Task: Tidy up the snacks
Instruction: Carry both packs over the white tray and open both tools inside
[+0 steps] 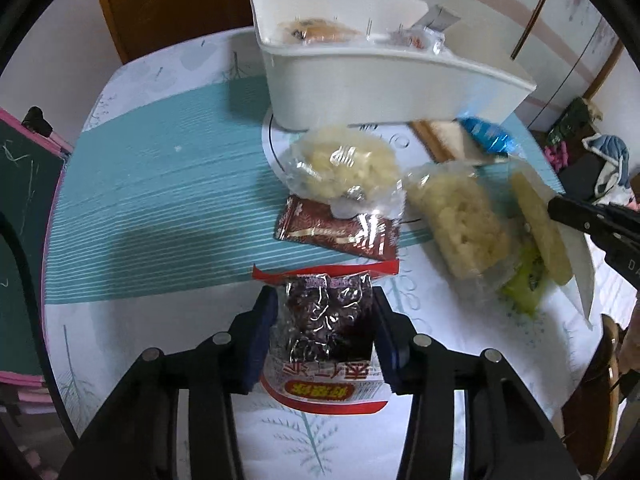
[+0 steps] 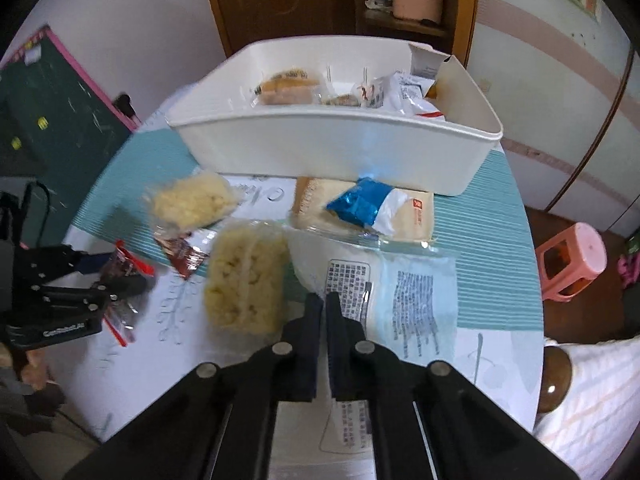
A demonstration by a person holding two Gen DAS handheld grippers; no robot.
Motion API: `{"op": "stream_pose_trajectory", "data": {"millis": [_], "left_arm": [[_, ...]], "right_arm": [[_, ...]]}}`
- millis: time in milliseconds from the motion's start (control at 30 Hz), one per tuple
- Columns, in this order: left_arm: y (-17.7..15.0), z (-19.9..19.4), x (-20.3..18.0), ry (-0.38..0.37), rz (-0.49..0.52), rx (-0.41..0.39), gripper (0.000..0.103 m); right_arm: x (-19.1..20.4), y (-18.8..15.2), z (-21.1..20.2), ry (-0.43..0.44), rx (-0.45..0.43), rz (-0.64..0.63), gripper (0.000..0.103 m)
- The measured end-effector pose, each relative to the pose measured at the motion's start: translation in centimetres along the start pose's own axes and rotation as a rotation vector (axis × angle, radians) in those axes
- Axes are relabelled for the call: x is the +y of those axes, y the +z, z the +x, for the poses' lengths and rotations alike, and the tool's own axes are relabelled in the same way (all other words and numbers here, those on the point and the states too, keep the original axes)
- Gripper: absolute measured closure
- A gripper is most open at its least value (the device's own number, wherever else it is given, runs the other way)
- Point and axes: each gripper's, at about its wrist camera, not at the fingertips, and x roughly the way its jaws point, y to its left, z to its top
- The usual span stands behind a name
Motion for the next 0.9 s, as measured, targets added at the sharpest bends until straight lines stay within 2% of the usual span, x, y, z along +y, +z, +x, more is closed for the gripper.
{"op": "stream_pose_trajectory", "data": {"millis": [233, 467, 733, 800, 900], "left_arm": [[1.8, -5.4, -1.8, -0.03, 0.055, -0.11, 0.059], [6.5, -11.4, -2.9, -0.019, 0.1, -0.211, 0.059], [14.5, -16.2, -3.4, 0.042, 0.124, -0.31, 0.058], [17.1, -16.6, -3.2, 0.058, 0.106, -0.325, 0.058], [20.3, -16.4, -2.7, 0.043, 0.062, -0.317, 0.058]], "right_arm": [[0.2, 0.9, -4.0, 0.051, -0.07, 0.018, 0.101], [1.0, 4.3, -8.2, 0.074, -0.158, 0.008, 0.101], [0.8, 13.1, -13.1, 0.049, -0.295, 0.036, 0.101], [0.6, 15.8, -13.9, 0.036, -0.33, 0.058, 0.101], [0.2, 19.4, -14.4, 0.021, -0.368, 0.093, 0.101]]}}
